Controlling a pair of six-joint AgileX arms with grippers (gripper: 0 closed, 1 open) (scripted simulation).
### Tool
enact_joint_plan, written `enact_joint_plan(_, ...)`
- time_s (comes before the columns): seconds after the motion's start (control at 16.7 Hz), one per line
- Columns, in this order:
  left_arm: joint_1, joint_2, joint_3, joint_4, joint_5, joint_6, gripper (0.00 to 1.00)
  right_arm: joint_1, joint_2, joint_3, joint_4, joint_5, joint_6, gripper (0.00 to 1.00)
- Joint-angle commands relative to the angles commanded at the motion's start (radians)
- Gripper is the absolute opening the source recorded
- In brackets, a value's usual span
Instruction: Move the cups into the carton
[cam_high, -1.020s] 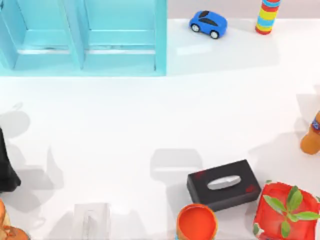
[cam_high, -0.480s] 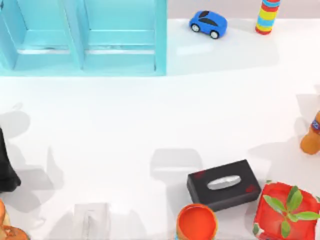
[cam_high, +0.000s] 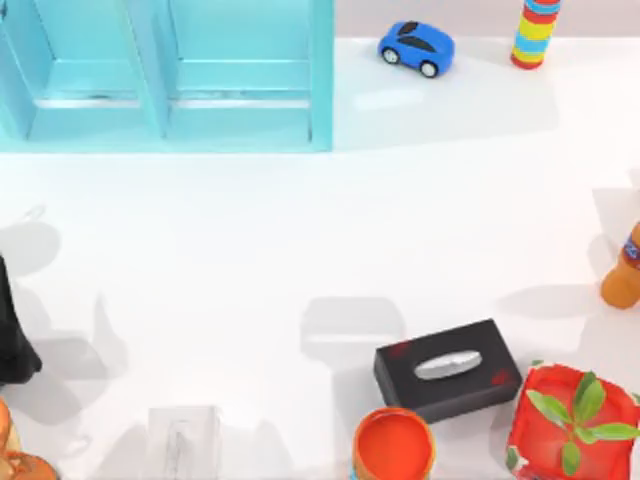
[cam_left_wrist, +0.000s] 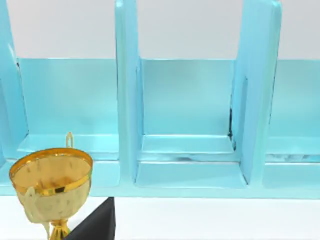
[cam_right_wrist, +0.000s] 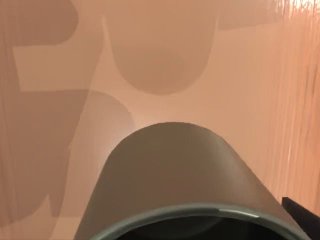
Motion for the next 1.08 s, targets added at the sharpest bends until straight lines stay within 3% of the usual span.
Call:
enact_joint_plan(0.12, 0.0, 0.0, 0.0, 0.0, 0.0, 0.0, 1.0, 0.0, 0.0, 0.0, 0.0, 0.0, 0.0, 0.0)
enact_joint_plan(0.9, 0.0, 0.0, 0.0, 0.0, 0.0, 0.0, 1.0, 0.0, 0.0, 0.0, 0.0, 0.0, 0.0, 0.98)
enact_joint_plan(1.08, 0.0, 0.0, 0.0, 0.0, 0.0, 0.0, 1.0, 0.0, 0.0, 0.0, 0.0, 0.0, 0.0, 1.0)
